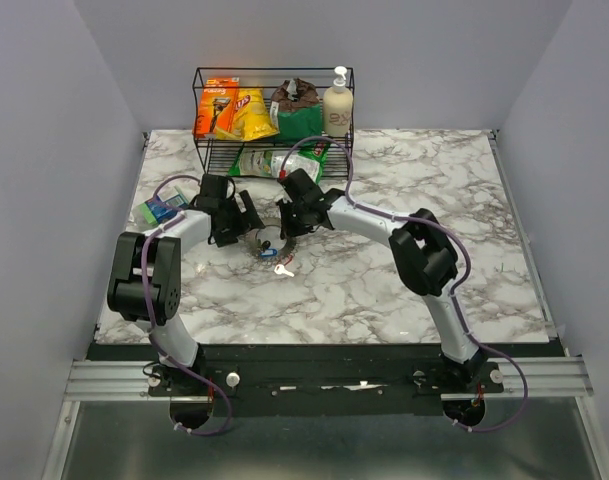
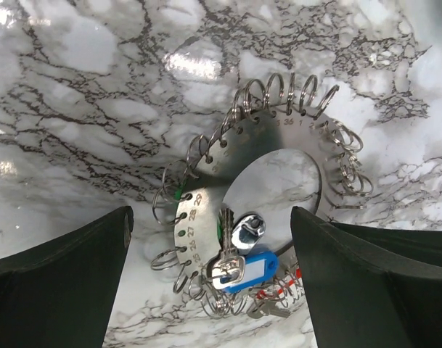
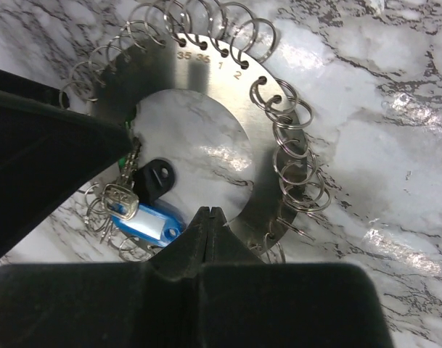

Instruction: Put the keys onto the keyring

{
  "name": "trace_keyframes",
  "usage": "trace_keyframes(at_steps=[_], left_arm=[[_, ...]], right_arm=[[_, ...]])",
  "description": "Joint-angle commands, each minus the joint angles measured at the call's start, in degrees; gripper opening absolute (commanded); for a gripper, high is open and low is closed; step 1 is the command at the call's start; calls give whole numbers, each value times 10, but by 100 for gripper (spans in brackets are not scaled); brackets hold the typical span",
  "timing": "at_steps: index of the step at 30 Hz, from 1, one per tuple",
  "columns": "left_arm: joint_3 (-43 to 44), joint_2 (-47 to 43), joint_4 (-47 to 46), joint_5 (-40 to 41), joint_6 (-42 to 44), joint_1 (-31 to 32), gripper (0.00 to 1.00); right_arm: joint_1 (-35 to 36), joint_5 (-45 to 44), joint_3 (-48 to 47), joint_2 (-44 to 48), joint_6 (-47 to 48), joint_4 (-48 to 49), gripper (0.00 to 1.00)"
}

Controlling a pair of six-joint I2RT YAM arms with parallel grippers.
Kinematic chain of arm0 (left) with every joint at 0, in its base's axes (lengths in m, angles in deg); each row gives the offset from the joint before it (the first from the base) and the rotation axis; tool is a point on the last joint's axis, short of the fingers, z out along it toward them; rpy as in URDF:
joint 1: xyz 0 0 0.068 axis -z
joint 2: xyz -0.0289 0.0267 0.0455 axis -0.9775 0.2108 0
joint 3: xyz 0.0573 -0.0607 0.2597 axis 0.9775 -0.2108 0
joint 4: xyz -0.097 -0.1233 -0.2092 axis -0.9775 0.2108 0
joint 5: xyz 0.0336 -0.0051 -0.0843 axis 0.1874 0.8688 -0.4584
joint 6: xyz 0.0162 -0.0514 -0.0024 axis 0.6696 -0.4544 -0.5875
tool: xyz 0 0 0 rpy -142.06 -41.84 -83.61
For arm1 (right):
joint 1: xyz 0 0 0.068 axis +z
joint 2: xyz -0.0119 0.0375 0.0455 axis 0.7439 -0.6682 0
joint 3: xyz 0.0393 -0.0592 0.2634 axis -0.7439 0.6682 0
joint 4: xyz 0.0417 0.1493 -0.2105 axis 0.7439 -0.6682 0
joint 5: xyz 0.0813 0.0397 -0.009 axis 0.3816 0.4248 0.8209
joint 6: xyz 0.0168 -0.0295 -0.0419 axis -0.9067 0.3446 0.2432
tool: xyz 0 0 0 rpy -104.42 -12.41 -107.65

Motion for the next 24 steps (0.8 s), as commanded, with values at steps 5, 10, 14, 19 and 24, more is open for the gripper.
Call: trace_keyframes(at_steps=[5, 10, 14, 19, 24], left_arm=[[9, 24, -21, -44, -7, -2, 98], [10, 24, -26, -53, -11, 4, 98], [20, 25, -23, -56, -13, 14, 97], [30, 34, -19, -57, -18, 32, 97], [53, 52, -13, -58, -22, 51, 97]], right_arm=[[3, -17, -50, -44, -9, -65, 1], [3, -14, -38, -41, -3, -75, 1], [3, -15, -24, -36, 5, -84, 1], [3, 1, -5, -29, 10, -99, 1], [3, 15, 25, -13, 12, -99, 1]])
